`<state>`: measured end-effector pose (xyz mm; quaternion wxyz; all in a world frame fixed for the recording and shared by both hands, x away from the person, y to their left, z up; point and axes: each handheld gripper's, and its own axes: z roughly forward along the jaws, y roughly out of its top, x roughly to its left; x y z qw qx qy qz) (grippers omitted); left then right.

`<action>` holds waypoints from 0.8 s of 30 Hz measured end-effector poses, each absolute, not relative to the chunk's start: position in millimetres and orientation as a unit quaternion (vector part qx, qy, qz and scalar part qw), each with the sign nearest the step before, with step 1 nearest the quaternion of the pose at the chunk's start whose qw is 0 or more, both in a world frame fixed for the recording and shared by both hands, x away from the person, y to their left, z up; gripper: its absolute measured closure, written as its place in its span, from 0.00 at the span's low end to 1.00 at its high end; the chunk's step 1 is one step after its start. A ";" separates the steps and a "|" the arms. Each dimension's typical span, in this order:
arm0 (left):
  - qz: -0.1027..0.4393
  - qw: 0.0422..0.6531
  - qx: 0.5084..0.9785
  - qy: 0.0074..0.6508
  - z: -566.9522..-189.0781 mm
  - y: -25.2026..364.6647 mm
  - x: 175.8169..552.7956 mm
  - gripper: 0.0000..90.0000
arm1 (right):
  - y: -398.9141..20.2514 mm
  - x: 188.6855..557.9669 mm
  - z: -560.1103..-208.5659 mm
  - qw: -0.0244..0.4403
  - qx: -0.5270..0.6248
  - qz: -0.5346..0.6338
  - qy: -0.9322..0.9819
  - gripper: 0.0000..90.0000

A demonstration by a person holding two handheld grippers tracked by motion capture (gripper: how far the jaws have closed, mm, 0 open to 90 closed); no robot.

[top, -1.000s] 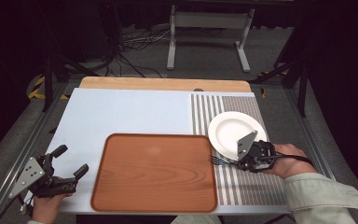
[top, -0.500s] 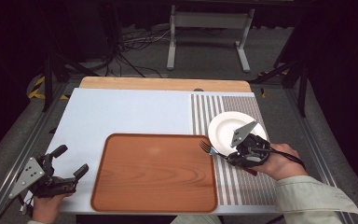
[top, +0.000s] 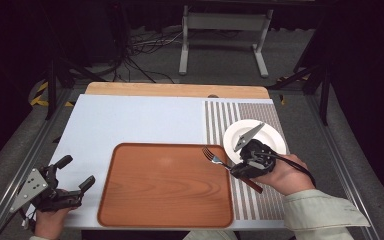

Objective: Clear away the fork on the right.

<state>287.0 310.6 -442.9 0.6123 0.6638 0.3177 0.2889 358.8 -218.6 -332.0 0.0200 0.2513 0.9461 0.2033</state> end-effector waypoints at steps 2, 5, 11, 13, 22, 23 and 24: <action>0.292 0.609 0.665 0.319 -442.6 310.7 286.7 0.01 | -213.0 359.4 -333.0 0.013 0.255 0.210 0.944 0.86; 0.301 0.607 0.664 0.317 -441.7 310.6 285.9 0.01 | -208.2 362.0 -334.3 0.015 0.270 0.213 0.939 0.86; 0.314 0.599 0.667 0.313 -441.6 308.2 286.3 0.01 | -198.3 363.4 -335.9 0.027 0.302 0.210 0.930 0.86; 0.316 0.595 0.670 0.311 -441.3 308.1 286.0 0.01 | -194.6 363.2 -337.1 0.029 0.311 0.210 0.927 0.86; 0.305 0.593 0.673 0.320 -440.7 308.5 287.2 0.00 | -178.5 363.1 -344.6 0.023 0.331 0.212 0.919 0.86; 0.305 0.592 0.674 0.319 -440.5 308.5 287.3 0.00 | -177.5 363.5 -345.4 0.020 0.331 0.214 0.919 0.86; 0.305 0.592 0.675 0.319 -440.3 308.4 287.2 0.00 | -176.6 364.0 -346.4 0.019 0.334 0.215 0.917 0.86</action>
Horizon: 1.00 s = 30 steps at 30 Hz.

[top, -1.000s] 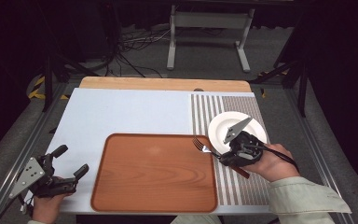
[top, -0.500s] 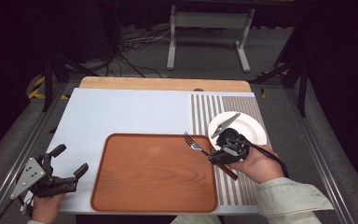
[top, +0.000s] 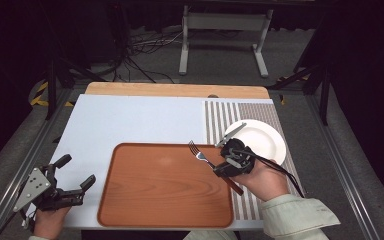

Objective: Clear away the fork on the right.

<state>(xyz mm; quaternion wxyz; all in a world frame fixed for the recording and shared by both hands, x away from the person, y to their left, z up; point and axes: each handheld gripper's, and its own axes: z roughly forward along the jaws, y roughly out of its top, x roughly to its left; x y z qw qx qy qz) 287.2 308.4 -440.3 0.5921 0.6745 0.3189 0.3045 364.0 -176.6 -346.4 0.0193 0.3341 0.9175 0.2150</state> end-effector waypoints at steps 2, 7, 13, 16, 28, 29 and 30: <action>0.305 0.593 0.673 0.319 -440.4 308.3 287.0 0.00 | -173.5 365.2 -349.4 0.018 0.342 0.215 0.915 0.86; 0.306 0.590 0.675 0.320 -440.8 308.8 287.0 0.00 | -166.0 367.3 -357.8 0.015 0.362 0.210 0.908 0.86; 0.302 0.588 0.681 0.316 -440.2 307.5 286.7 0.00 | -160.0 367.8 -362.7 0.004 0.379 0.205 0.902 0.86; 0.295 0.587 0.682 0.320 -439.8 307.9 287.1 0.00 | -158.5 367.9 -363.7 -0.002 0.378 0.207 0.902 0.86; 0.293 0.590 0.682 0.317 -438.7 308.6 286.0 0.00 | -147.5 366.8 -378.8 -0.003 0.377 0.203 0.904 0.86; 0.293 0.590 0.682 0.317 -438.7 308.6 286.0 0.00 | -147.5 366.8 -378.8 -0.003 0.377 0.203 0.904 0.86; 0.296 0.591 0.680 0.317 -438.7 308.5 285.8 0.00 | -144.8 366.4 -383.7 -0.001 0.377 0.196 0.905 0.86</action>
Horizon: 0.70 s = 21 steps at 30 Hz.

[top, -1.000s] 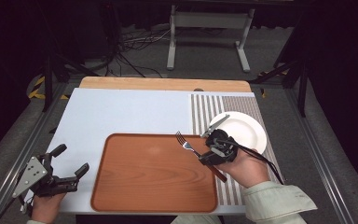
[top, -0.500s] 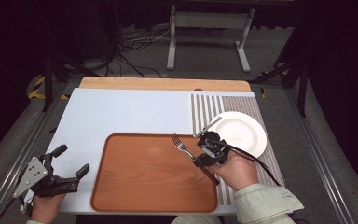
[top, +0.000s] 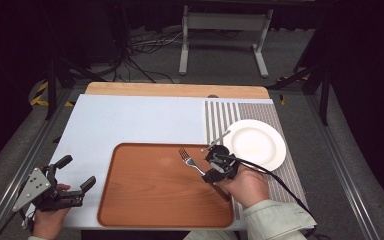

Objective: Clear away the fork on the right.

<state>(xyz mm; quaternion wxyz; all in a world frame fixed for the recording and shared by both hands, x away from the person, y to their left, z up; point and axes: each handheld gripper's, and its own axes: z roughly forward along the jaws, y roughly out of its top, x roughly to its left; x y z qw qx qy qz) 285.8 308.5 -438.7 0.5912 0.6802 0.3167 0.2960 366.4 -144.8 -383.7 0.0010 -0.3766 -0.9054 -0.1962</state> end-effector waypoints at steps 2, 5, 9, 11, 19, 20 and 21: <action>0.296 0.591 0.680 0.317 -438.8 308.6 285.9 0.00 | -143.3 366.0 -385.9 0.005 -0.378 -0.194 -0.905 0.86; 0.295 0.592 0.679 0.317 -438.7 308.6 285.9 0.00 | -140.0 365.7 -391.2 0.011 -0.376 -0.188 -0.907 0.86; 0.293 0.597 0.677 0.316 -438.5 308.8 285.4 0.00 | -136.3 364.1 -397.4 0.018 -0.376 -0.179 -0.909 0.86; 0.292 0.598 0.677 0.316 -438.6 309.0 285.6 0.00 | -134.8 363.3 -400.2 0.020 -0.377 -0.176 -0.909 0.86; 0.285 0.600 0.678 0.315 -438.4 309.4 285.5 0.00 | -131.0 362.0 -408.3 0.029 -0.373 -0.161 -0.913 0.86; 0.286 0.600 0.678 0.315 -438.4 309.6 285.6 0.00 | -130.6 361.8 -409.2 0.029 -0.374 -0.159 -0.913 0.86; 0.286 0.600 0.678 0.315 -438.4 309.6 285.6 0.00 | -130.1 361.7 -410.3 0.028 -0.374 -0.159 -0.913 0.86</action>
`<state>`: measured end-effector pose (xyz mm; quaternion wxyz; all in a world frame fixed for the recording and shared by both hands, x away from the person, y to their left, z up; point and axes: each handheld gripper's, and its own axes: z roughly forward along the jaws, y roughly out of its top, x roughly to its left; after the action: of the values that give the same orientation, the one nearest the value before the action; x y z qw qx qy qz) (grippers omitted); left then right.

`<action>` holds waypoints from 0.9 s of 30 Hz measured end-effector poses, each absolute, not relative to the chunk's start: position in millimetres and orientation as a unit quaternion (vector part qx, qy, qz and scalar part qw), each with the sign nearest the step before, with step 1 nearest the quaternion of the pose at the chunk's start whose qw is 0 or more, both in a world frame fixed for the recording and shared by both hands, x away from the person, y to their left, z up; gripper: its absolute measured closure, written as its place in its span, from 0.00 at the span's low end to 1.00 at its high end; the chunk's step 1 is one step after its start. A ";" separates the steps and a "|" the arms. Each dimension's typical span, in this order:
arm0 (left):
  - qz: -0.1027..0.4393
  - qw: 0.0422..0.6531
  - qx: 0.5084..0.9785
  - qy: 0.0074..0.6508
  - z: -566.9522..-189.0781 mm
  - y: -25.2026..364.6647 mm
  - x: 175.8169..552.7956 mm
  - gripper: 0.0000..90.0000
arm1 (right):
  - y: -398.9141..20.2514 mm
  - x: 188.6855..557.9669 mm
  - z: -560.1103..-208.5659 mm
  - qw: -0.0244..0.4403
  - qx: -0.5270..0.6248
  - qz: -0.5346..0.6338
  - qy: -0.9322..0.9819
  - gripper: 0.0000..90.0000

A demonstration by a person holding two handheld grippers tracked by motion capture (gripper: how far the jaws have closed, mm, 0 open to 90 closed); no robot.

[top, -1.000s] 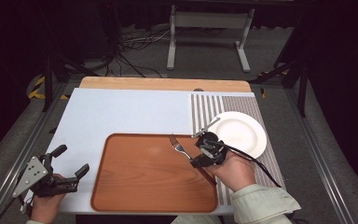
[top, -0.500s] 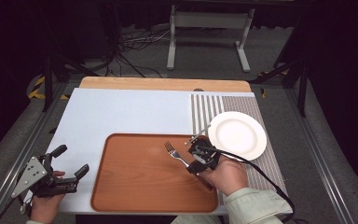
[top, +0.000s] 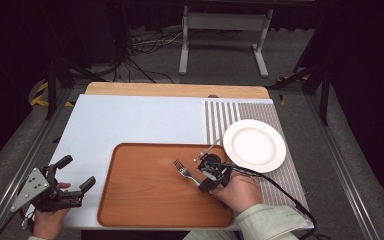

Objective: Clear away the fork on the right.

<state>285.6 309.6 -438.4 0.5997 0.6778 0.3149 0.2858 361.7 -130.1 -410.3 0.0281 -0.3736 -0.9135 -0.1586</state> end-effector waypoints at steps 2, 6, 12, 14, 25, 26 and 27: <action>0.284 0.599 0.679 0.315 -438.6 309.7 285.6 0.00 | -129.5 361.5 -411.0 0.029 -0.374 -0.156 -0.914 0.86; 0.284 0.598 0.680 0.315 -438.7 309.7 285.7 0.00 | -128.6 361.7 -412.8 0.031 -0.373 -0.154 -0.914 0.86; 0.284 0.599 0.678 0.316 -438.7 309.7 285.4 0.00 | -128.4 361.8 -415.4 0.033 -0.360 -0.148 -0.920 0.83; 0.284 0.599 0.679 0.316 -438.7 309.7 285.5 0.00 | -128.9 362.0 -414.7 0.037 -0.358 -0.155 -0.920 0.73; 0.286 0.602 0.675 0.315 -439.0 308.9 285.6 0.00 | -131.9 354.7 -392.4 -0.037 -0.254 -0.242 -0.936 0.86; 0.287 0.602 0.675 0.315 -439.1 308.8 285.5 0.00 | -131.6 353.4 -390.6 -0.044 -0.238 -0.253 -0.937 0.90; 0.286 0.602 0.676 0.315 -439.0 308.9 285.5 0.00 | -131.1 352.2 -389.2 -0.055 -0.225 -0.261 -0.937 0.96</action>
<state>285.5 308.9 -439.0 0.6015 0.6760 0.3151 0.2861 352.2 -131.1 -389.2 -0.0547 -0.2255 -0.9369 -0.2614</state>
